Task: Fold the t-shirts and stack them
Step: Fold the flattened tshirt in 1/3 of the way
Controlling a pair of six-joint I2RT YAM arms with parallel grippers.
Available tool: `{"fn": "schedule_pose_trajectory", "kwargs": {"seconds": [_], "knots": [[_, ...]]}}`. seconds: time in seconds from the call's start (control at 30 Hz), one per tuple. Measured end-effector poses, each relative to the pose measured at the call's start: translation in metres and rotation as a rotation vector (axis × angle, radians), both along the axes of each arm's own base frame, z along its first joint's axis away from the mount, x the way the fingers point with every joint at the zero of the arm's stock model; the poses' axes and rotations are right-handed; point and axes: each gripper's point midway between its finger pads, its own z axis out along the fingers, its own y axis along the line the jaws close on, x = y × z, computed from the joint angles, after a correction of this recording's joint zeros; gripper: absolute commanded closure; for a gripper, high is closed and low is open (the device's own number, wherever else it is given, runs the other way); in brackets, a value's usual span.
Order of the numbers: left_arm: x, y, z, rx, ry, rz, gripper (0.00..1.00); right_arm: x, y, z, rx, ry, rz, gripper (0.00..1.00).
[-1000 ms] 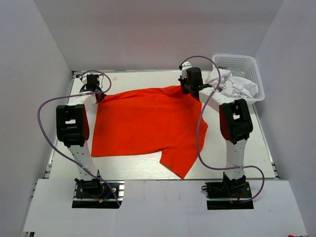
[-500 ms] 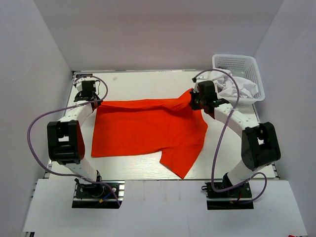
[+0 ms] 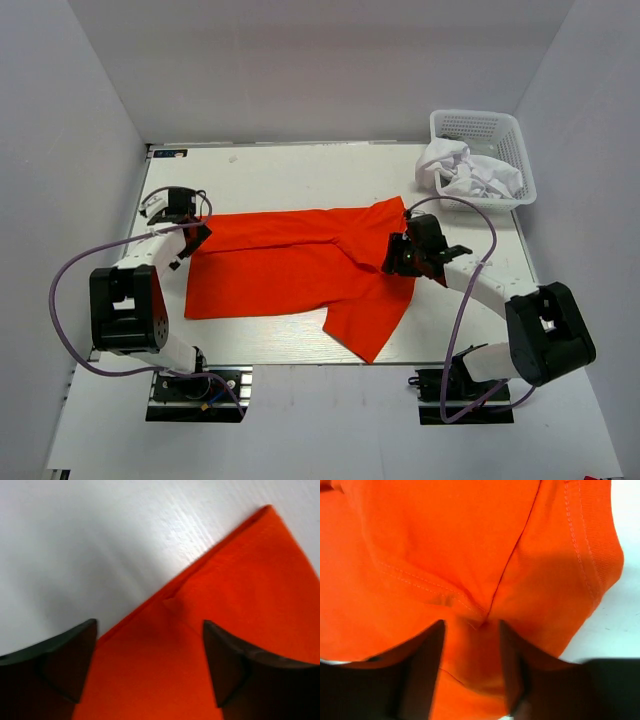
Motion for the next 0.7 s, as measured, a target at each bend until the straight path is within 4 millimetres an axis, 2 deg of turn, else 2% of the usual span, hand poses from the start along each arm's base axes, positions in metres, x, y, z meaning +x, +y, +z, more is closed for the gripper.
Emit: {"fn": "schedule_pose_trajectory", "kwargs": {"seconds": [0.03,0.07,0.2,0.27,0.4,0.47,0.57,0.63,0.7], "knots": [[-0.005,0.003,0.001,0.011,0.021,0.029,0.0,-0.002,0.0,-0.001,-0.003,0.007,-0.001,0.35],[-0.006,0.006,0.005,0.021,0.032,0.057,0.0,-0.002,0.0,0.0,-0.009,0.005,0.0,0.1],[0.001,0.011,0.022,0.027,0.012,0.102,0.0,0.009,0.0,0.016,-0.024,-0.036,0.01,0.1],[0.008,0.009,0.029,0.023,-0.009,0.092,0.0,0.024,0.006,0.034,-0.009,-0.087,0.016,0.1],[0.036,-0.016,0.039,-0.073,-0.112,-0.032,0.0,0.059,0.022,0.063,0.022,-0.192,0.027,0.1],[0.05,-0.028,0.043,-0.121,-0.162,-0.093,0.0,0.077,0.029,0.063,0.022,-0.205,0.026,0.1],[0.07,-0.042,0.041,-0.173,-0.201,-0.168,0.0,0.106,0.039,0.051,0.006,-0.197,0.017,0.1],[0.084,-0.048,0.029,-0.195,-0.188,-0.2,0.0,0.126,0.042,0.035,-0.028,-0.175,-0.005,0.1],[0.095,-0.052,0.014,-0.213,-0.155,-0.22,0.0,0.137,0.043,0.025,-0.05,-0.16,-0.019,0.1]]}}
